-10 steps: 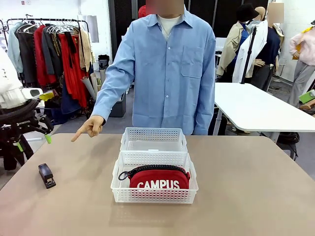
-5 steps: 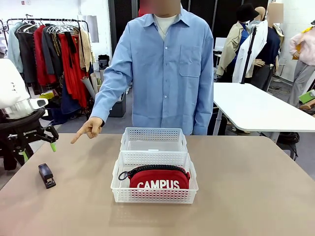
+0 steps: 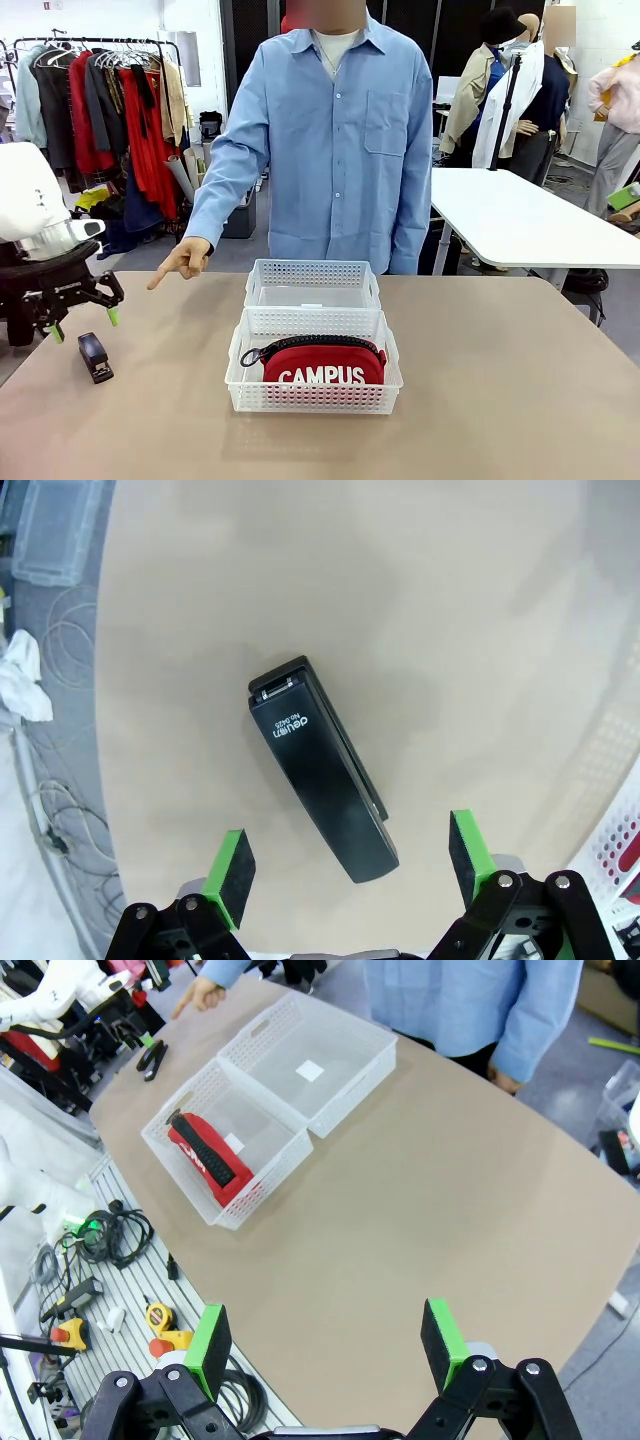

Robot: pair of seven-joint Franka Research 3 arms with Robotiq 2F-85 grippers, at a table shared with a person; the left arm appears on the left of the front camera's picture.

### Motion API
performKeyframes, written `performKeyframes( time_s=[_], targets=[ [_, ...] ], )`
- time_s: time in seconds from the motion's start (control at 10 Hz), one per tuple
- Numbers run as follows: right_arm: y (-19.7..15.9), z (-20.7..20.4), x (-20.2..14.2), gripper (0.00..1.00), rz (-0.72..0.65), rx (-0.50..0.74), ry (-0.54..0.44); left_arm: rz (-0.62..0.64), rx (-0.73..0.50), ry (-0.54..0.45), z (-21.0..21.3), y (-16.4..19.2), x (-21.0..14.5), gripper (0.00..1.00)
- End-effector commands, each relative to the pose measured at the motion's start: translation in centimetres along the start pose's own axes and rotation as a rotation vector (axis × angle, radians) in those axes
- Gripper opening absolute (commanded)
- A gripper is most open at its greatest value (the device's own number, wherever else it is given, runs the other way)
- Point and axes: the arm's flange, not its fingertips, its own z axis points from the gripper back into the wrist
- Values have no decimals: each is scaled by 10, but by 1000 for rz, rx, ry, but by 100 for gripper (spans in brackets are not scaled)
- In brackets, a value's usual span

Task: Distribute items into two baskets.
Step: Pick up the Stapler that the person points to.

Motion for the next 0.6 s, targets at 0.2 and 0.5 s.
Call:
performKeyframes(
  time_s=[0.2, 0.5],
  targets=[
    [1, 0, 1, 100, 2, 1, -1, 36, 42, 4, -24, 3, 1, 100],
    [1, 0, 1, 100, 2, 1, -1, 39, 51, 8, -37, 6, 6, 100]
  ],
)
